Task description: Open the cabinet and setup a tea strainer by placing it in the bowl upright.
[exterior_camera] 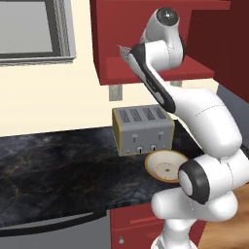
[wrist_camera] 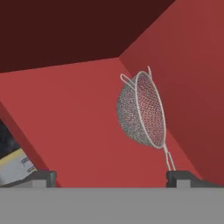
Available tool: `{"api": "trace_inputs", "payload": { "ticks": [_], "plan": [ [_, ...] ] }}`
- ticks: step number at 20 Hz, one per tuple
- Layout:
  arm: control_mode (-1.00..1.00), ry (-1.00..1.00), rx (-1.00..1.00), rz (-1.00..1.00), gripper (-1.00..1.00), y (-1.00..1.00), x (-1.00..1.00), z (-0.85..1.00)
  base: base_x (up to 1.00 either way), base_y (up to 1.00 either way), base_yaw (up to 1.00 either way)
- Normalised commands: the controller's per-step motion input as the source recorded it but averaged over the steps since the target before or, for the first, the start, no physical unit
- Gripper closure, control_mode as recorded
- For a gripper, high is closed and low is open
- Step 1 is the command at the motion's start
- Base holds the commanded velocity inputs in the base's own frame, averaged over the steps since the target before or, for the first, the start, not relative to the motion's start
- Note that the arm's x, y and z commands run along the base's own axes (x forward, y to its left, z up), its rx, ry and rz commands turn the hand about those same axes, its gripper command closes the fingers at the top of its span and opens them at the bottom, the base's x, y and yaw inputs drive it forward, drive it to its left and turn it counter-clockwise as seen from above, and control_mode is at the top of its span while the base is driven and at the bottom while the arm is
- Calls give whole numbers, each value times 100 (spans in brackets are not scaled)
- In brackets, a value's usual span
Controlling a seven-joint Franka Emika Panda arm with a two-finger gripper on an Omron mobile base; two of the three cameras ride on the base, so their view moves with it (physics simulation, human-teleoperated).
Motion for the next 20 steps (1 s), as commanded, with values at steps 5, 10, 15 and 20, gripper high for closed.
{"api": "trace_inputs", "payload": {
  "ticks": [5,10,15,20],
  "plan": [
    [-100,-1,-1,0,-100,1,27,-8,0,0,0],
    [-100,-1,-11,0,-100,9,23,-8,0,0,0],
    [-100,0,-7,0,-100,12,26,-2,0,0,0],
    [-100,1,0,0,-100,0,35,-8,0,0,0]
  ]
}}
